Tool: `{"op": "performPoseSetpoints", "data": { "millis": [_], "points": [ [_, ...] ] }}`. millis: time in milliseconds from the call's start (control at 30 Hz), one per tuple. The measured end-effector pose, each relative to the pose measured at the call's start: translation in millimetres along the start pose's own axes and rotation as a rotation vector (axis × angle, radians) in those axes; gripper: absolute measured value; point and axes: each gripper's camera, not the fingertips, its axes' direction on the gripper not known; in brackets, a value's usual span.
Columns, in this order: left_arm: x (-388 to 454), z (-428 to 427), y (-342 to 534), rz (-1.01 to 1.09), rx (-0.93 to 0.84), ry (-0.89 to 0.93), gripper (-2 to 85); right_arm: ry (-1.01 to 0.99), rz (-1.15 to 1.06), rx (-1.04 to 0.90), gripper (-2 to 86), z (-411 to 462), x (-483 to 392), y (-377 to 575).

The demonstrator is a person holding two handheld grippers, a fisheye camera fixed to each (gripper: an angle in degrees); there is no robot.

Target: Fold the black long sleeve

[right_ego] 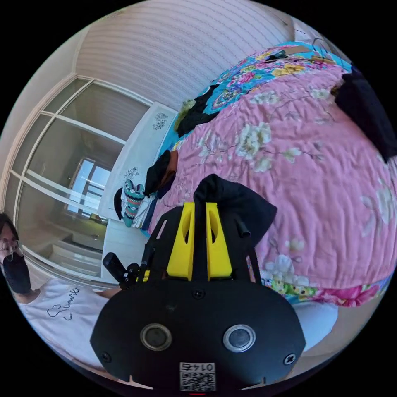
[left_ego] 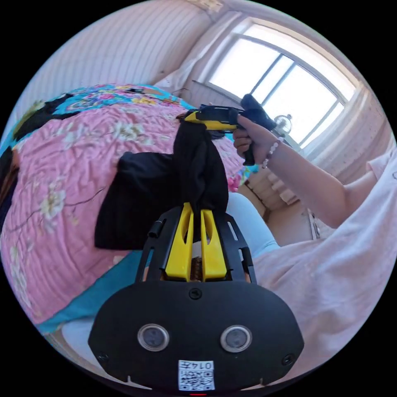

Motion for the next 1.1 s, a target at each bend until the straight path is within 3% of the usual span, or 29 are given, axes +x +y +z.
{"op": "performPoseSetpoints", "data": {
  "millis": [100, 300, 467, 667, 733, 800, 933, 1100],
  "points": [
    [-43, -9, 15, -0.196, -0.039, -0.191, 0.3, -0.007, -0.057, -0.044, 7.3, 65, -26, -27],
    [-88, -29, 33, -0.337, -0.064, -0.296, -0.1, 0.191, -0.152, -0.127, 8.4, 124, -55, -48],
    [-102, -28, 29, -0.330, -0.027, -0.209, 8.5, 0.423, -0.229, -0.213, 15.0, 177, -65, -76],
    [-124, -1, 19, -0.427, -0.131, -0.109, 14.4, 0.572, -0.277, -0.550, 22.2, 301, -46, -115],
    [-127, -1, 17, -0.423, -0.151, -0.130, 13.9, 0.512, -0.214, -0.661, 21.2, 333, -28, -115],
    [-128, -5, 16, -0.375, -0.172, -0.150, 12.0, 0.495, -0.158, -0.605, 19.5, 346, -24, -114],
    [-133, -11, 21, -0.356, -0.141, 0.020, 5.4, 0.489, -0.235, -0.606, 13.5, 369, -50, -107],
    [-135, -26, 29, -0.335, -0.120, -0.007, 4.0, 0.473, -0.317, -0.563, 8.3, 370, -88, -97]
  ]
}}
